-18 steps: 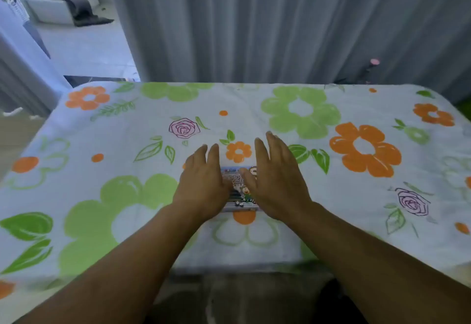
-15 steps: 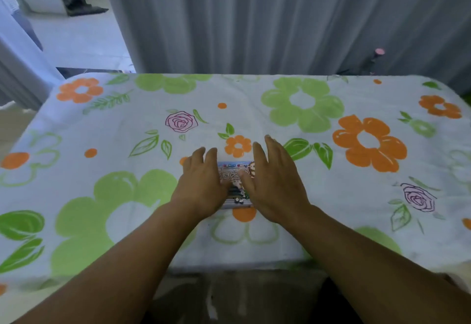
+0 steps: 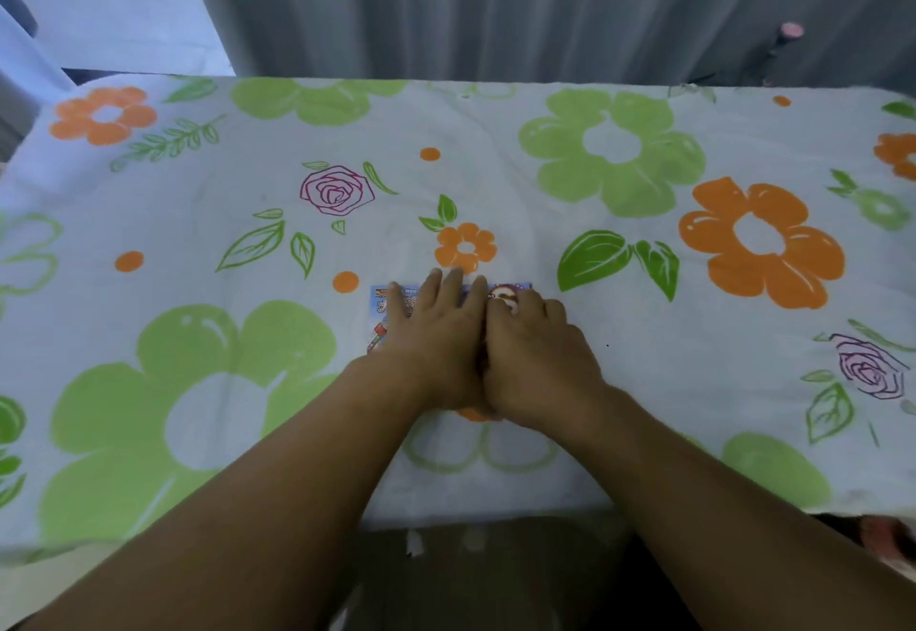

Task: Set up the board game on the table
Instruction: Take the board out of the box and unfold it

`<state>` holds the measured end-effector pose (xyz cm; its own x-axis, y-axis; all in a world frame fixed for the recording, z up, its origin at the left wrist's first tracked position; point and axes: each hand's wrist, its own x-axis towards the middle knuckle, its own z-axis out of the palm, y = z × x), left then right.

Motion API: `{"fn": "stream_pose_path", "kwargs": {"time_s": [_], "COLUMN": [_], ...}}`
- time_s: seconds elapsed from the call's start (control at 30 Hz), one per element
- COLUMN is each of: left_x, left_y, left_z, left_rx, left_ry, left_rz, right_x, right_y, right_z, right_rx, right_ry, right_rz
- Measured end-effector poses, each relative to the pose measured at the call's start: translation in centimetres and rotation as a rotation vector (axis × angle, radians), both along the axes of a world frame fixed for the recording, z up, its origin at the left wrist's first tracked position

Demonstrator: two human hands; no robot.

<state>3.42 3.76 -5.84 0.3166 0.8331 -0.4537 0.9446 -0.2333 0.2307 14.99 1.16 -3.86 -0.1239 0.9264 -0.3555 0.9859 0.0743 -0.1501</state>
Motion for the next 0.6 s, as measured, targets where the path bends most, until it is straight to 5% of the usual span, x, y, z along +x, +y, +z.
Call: {"fn": "stream_pose_path", "kwargs": {"time_s": [0.33, 0.6], "left_x": [2.3, 1.9], "left_y": [1.4, 1.2], "left_z": [-0.9, 0.7], "left_rx": [0.04, 0.119], "left_ry": [-0.008, -0.044], "left_rz": [-0.047, 0.025], "right_x": [1.7, 4.1], "right_y": [2.4, 3.7], "right_z": [1.4, 2.3], "right_rx": [-0.11, 0.004], "right_ry": [0.143, 0.383], "right_rz": [-0.022, -0.23]}}
